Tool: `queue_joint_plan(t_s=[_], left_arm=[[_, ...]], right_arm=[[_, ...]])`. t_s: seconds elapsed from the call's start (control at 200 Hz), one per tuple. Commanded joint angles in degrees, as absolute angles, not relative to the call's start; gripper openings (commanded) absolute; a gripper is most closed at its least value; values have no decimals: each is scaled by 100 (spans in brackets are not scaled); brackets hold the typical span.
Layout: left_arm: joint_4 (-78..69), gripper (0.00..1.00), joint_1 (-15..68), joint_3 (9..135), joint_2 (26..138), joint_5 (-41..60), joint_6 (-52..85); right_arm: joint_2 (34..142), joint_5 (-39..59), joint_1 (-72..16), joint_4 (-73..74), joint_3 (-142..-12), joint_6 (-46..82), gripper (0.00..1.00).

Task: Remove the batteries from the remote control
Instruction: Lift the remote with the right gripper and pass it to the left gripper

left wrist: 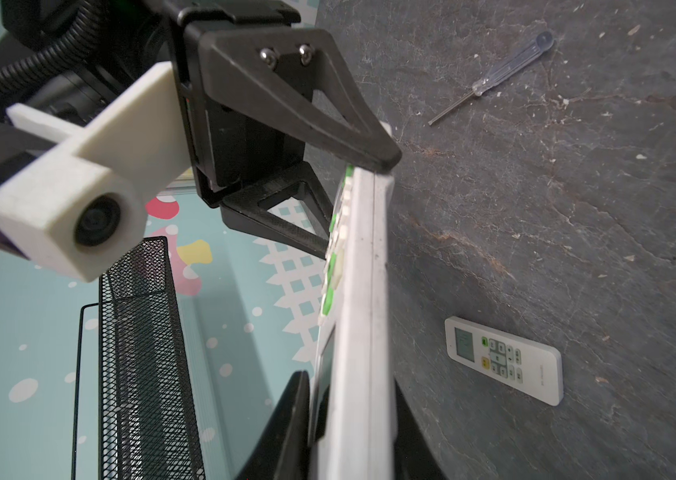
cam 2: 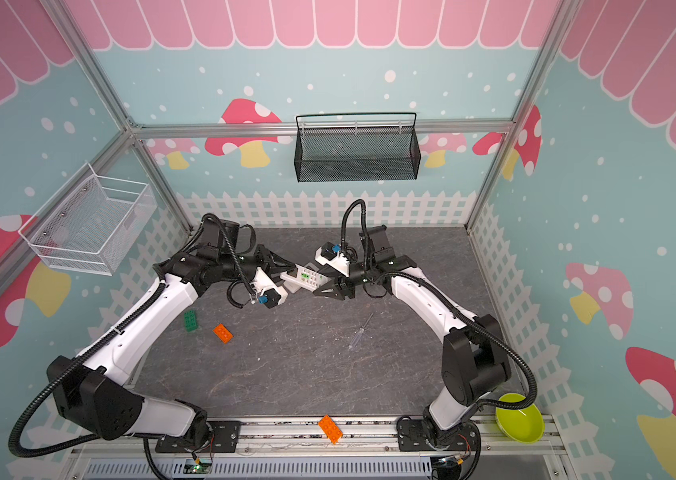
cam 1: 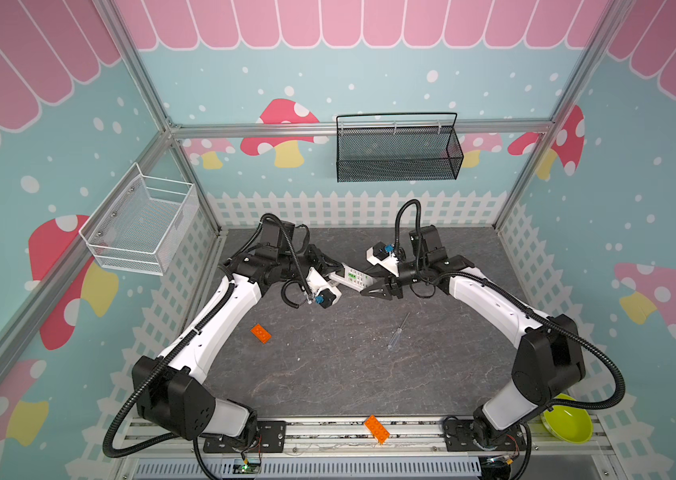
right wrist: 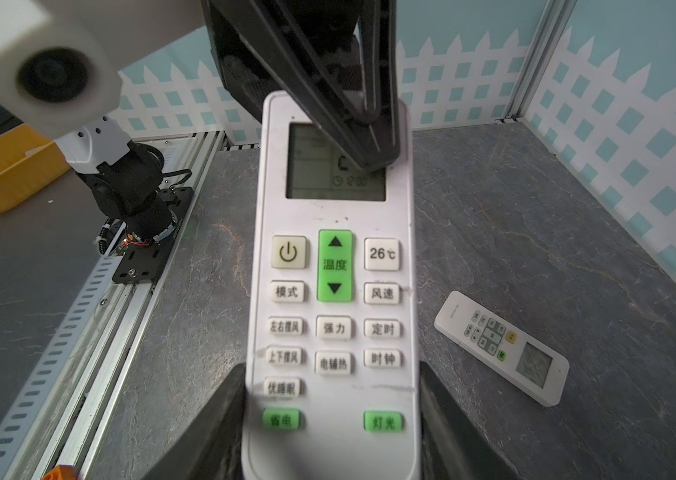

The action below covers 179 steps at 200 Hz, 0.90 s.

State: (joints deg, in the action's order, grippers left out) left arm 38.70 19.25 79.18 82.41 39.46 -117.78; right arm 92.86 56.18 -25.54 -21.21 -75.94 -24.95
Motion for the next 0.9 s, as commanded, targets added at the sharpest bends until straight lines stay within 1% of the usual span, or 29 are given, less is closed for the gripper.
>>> queue_joint_plan(t_s=[0.0, 0.15, 0.21, 0.255, 0.345, 0.415, 0.455, 0.47, 0.525, 0.605, 0.721, 0.801, 0.891], left_arm=[[3855, 17, 1949, 7773, 8198, 3876, -13416], [3784, 13, 1942, 7712, 8184, 3936, -13430], [3739, 11, 1942, 7676, 8159, 3979, -13417], [3691, 8, 1944, 7647, 8141, 3983, -13402], [3633, 4, 1942, 7603, 8111, 3954, -13227], [3596, 0, 1938, 7610, 8071, 3853, -12924], [3599, 0, 1933, 7586, 8040, 3784, -12730], [3595, 0, 1927, 7579, 8030, 3746, -12674], [3600, 0, 1917, 7550, 7987, 3642, -12384], [3778, 0, 1916, 7594, 7939, 3397, -11890], [4349, 0, 1929, 7893, 7902, 3129, -10499], [4595, 0, 1942, 8197, 7933, 2946, -8886], [4830, 0, 1952, 8421, 7892, 2782, -7043]], right_arm=[[9265, 5801, -2627, -1954, -7651, -2795, 28], [9230, 5750, -2628, -1975, -7648, -2779, 28], [9176, 5749, -2628, -1923, -7570, -2814, 31], [9150, 5711, -2625, -1879, -7537, -2815, 37], [9069, 5556, -2620, -1892, -7518, -2773, 56], [8838, 5429, -2620, -1835, -7356, -2789, 68], [8638, 5322, -2611, -1731, -7201, -2788, 73], [8559, 5286, -2610, -1690, -7136, -2784, 77], [8295, 5125, -2579, -1545, -6975, -2748, 82], [7866, 5014, -2454, -1464, -6854, -2633, 85], [7141, 4840, -2253, -898, -6374, -2283, 88], [6624, 4332, -2207, -3, -5849, -1698, 90], [6260, 3653, -2206, 891, -5374, -915, 97]])
